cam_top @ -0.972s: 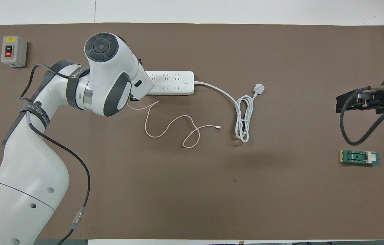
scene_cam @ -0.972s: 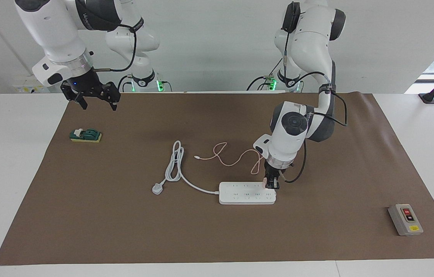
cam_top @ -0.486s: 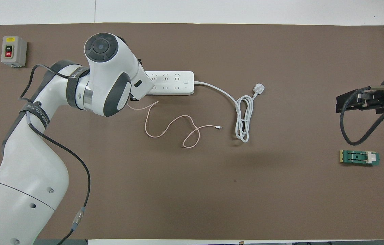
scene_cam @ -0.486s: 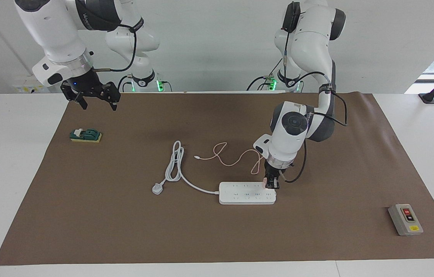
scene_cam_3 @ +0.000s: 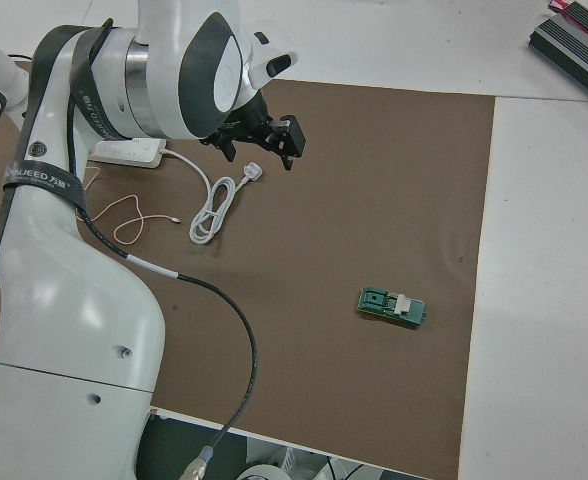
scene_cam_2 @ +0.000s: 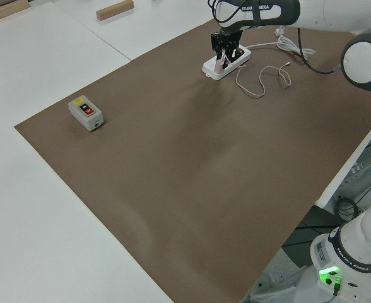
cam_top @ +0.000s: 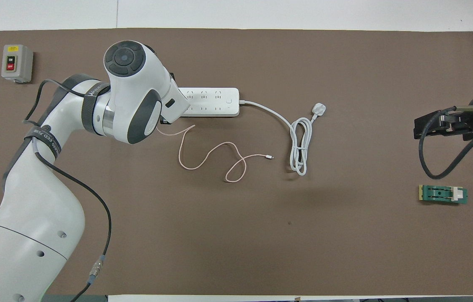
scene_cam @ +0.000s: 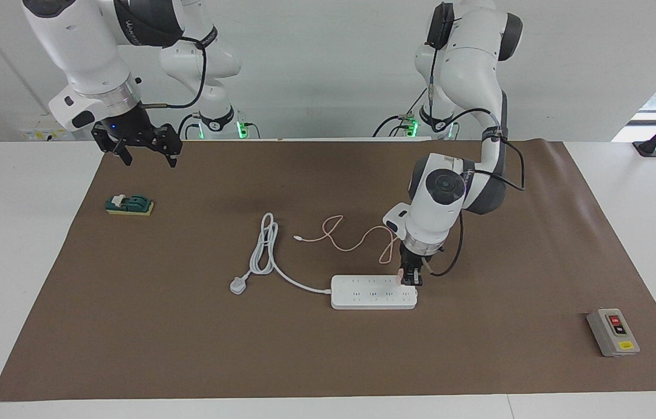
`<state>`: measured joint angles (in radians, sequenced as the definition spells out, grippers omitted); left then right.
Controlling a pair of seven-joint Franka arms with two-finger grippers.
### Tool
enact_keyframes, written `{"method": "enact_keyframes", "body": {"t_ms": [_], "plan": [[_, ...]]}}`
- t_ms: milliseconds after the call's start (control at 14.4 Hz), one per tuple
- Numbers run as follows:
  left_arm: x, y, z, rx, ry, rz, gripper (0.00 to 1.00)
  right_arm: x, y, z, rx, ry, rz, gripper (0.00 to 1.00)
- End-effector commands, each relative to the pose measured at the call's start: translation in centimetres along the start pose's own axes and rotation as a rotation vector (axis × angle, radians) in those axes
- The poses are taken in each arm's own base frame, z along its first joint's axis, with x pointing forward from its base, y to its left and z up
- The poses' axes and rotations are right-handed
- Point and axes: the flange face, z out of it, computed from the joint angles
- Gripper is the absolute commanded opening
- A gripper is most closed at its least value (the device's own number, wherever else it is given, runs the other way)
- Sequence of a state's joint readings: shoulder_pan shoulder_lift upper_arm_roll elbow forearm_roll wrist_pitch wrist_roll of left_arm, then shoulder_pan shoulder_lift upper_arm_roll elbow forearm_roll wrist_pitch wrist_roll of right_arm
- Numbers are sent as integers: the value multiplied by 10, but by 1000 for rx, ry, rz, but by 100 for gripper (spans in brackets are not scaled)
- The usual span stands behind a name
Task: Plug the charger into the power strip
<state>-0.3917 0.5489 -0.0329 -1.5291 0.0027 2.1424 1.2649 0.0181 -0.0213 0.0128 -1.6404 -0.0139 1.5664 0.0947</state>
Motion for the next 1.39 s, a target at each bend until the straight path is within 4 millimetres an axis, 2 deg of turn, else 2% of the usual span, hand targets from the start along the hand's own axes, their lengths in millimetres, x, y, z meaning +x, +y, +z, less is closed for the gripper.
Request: {"method": "enact_keyframes", "body": {"t_ms": [0, 69, 555, 694, 833, 972, 1180, 1319], "plan": [[-7, -4, 30, 21, 4, 0, 80, -8, 2, -2, 12, -12, 20, 100], [-7, -3, 29, 15, 3, 0, 100, -8, 2, -2, 12, -12, 20, 100], [-7, -1, 13, -2, 28, -29, 100, -8, 2, -2, 12, -12, 20, 100], [-9, 3, -6, -24, 60, -80, 100, -7, 2, -1, 12, -13, 20, 100], [-8, 11, -24, -80, 75, -226, 100, -8, 2, -2, 12, -12, 20, 100], [3, 22, -44, -115, 78, -352, 100, -8, 2, -2, 12, -12, 20, 100], [13, 36, -71, -164, 102, -439, 100, -8, 2, -2, 12, -12, 20, 100], [10, 42, -90, -186, 98, -491, 100, -8, 2, -2, 12, -12, 20, 100]]}}
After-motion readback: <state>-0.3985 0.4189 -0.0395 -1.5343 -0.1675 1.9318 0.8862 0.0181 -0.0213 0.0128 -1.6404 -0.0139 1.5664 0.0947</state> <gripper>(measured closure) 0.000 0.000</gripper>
